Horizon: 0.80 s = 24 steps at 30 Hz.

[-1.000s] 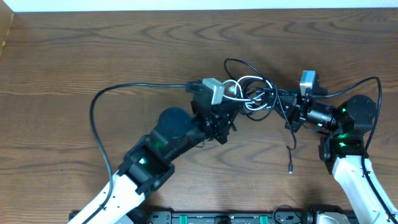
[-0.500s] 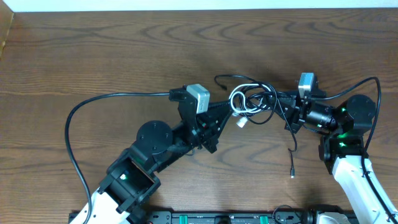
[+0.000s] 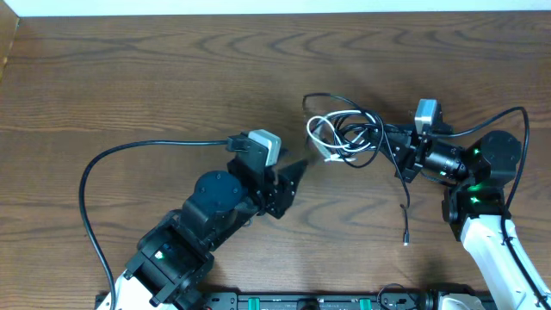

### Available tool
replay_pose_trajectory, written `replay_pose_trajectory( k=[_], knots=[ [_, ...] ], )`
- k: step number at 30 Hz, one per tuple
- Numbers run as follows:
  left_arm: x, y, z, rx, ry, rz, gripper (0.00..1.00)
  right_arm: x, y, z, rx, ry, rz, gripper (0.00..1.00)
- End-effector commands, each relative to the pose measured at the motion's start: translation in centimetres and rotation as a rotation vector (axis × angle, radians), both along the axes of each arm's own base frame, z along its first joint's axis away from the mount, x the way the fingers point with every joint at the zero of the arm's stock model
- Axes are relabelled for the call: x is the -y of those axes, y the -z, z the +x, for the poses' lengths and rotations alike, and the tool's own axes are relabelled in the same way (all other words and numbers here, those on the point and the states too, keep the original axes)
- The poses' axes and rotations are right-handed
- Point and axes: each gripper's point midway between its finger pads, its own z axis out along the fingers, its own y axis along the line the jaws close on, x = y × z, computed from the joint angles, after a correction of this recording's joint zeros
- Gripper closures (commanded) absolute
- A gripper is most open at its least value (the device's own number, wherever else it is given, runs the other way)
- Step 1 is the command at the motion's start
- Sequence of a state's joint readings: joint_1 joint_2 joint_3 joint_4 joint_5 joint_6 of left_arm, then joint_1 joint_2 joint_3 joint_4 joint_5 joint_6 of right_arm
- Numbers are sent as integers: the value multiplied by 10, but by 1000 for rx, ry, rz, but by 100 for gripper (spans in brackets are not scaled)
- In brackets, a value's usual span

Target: Untangle cables

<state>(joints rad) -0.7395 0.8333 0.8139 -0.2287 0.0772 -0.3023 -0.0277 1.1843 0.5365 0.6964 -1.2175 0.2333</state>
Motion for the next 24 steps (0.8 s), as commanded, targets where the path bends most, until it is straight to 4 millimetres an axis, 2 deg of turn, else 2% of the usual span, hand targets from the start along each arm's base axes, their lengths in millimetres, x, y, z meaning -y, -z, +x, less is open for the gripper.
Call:
replay_pose_trajectory(
  k=[1, 3, 14, 20, 24],
  knots=[
    [-11, -7, 7, 38, -61, 15, 38, 3, -5, 4, 19, 26, 0, 99],
    [-11, -7, 7, 38, -60, 14, 33, 3, -5, 4, 19, 26, 0, 99],
    [8, -13, -7, 25, 66, -40, 32, 0, -13, 0, 14, 1, 21, 99],
    [28, -20, -10, 35, 164, -87, 31, -6, -18, -6, 29, -37, 30, 99],
    [40, -15, -7, 25, 201, -93, 31, -10, -19, -9, 19, -53, 37, 99]
  ],
)
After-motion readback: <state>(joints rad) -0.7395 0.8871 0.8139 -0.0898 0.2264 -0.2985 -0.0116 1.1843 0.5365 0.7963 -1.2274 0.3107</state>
